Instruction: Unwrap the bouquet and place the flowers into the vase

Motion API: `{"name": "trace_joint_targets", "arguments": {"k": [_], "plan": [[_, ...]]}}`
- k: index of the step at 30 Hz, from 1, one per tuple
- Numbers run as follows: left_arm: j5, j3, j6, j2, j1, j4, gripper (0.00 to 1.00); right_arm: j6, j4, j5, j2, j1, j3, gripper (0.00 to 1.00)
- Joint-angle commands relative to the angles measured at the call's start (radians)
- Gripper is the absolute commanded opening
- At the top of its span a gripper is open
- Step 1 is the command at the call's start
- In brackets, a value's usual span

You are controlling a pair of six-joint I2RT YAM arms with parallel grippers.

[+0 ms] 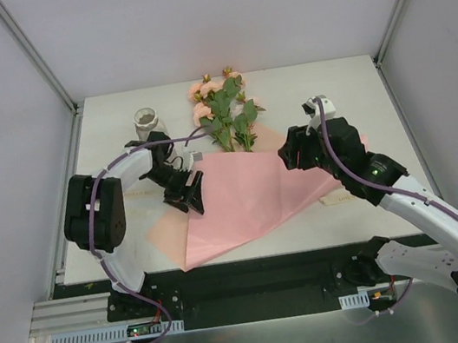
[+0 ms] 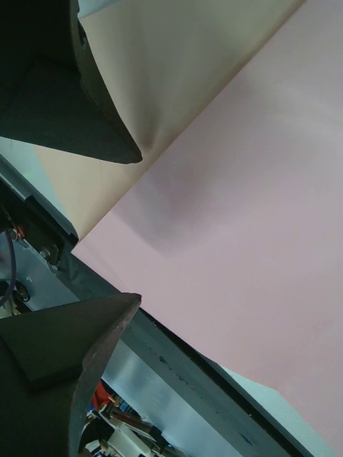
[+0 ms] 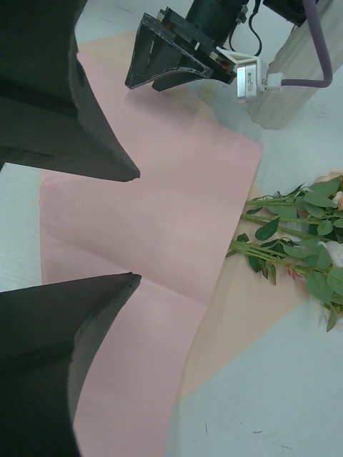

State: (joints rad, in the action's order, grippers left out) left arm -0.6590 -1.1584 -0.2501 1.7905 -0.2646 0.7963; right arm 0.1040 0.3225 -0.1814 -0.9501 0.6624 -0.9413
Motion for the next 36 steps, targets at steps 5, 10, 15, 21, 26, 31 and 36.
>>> {"name": "trace_joint_targets", "arguments": {"k": [5, 10, 15, 21, 26, 31, 36], "plan": [[-0.068, -0.014, -0.012, 0.021, -0.042, 0.012, 0.59, 0.016, -0.026, 0.011, 0.01, -0.014, -0.004, 0.57], [-0.047, -0.029, -0.008, 0.02, -0.044, 0.004, 0.42, 0.025, -0.036, 0.028, 0.008, -0.014, -0.002, 0.57], [0.025, -0.043, 0.02, 0.006, -0.044, -0.025, 0.29, 0.033, -0.049, 0.043, 0.001, -0.014, -0.001, 0.56], [0.107, -0.06, 0.043, 0.013, -0.047, -0.062, 0.14, 0.039, -0.063, 0.062, -0.007, -0.012, -0.004, 0.54], [0.125, -0.066, 0.037, 0.006, -0.061, -0.071, 0.0, 0.034, -0.065, 0.062, -0.012, -0.014, -0.01, 0.51], [0.137, -0.061, 0.009, -0.055, -0.081, -0.069, 0.0, 0.031, -0.063, 0.057, -0.015, -0.014, -0.024, 0.5], [0.145, -0.057, -0.047, -0.205, -0.14, -0.055, 0.0, 0.005, -0.05, 0.036, -0.032, -0.015, -0.069, 0.49]]}}
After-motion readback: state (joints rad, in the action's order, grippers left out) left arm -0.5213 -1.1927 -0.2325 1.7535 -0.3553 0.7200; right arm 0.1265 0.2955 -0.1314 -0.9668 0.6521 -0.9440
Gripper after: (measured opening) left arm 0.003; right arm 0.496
